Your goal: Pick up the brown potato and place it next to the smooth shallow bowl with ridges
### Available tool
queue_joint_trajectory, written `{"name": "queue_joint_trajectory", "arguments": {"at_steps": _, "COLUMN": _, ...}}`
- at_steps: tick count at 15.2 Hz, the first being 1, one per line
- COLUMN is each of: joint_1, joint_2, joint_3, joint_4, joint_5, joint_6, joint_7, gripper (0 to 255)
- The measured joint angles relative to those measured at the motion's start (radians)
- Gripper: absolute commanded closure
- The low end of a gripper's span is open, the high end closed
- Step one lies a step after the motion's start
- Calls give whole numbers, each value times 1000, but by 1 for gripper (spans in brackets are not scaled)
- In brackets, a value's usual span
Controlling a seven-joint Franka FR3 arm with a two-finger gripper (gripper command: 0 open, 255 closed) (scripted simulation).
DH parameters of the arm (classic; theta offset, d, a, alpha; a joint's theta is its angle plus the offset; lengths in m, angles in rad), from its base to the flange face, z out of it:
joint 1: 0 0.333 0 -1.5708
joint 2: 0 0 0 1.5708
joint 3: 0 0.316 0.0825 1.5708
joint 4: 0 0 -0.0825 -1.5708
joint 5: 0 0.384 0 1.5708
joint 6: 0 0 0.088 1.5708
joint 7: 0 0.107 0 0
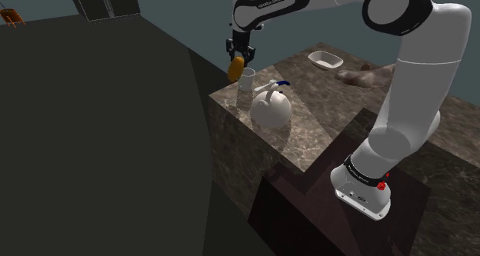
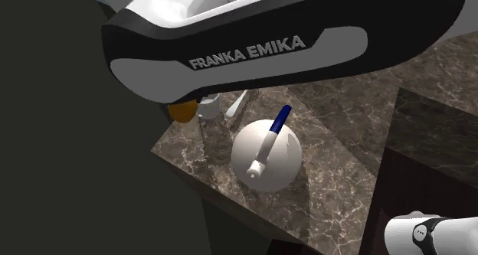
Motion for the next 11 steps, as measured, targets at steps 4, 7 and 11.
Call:
{"name": "queue_joint_trajectory", "arguments": {"at_steps": 4, "joint_1": -62, "joint_2": -106, "joint_3": -16, "joint_4": -147, "joint_5": 28, "joint_6": 48, "joint_7": -78, "gripper": 255}}
{"name": "queue_joint_trajectory", "arguments": {"at_steps": 7, "joint_1": -105, "joint_2": -156, "joint_3": -34, "joint_4": -219, "joint_5": 46, "joint_6": 76, "joint_7": -144, "gripper": 255}}
{"name": "queue_joint_trajectory", "arguments": {"at_steps": 11, "joint_1": -161, "joint_2": -225, "joint_3": -64, "joint_4": -316, "joint_5": 69, "joint_6": 109, "joint_7": -237, "gripper": 255}}
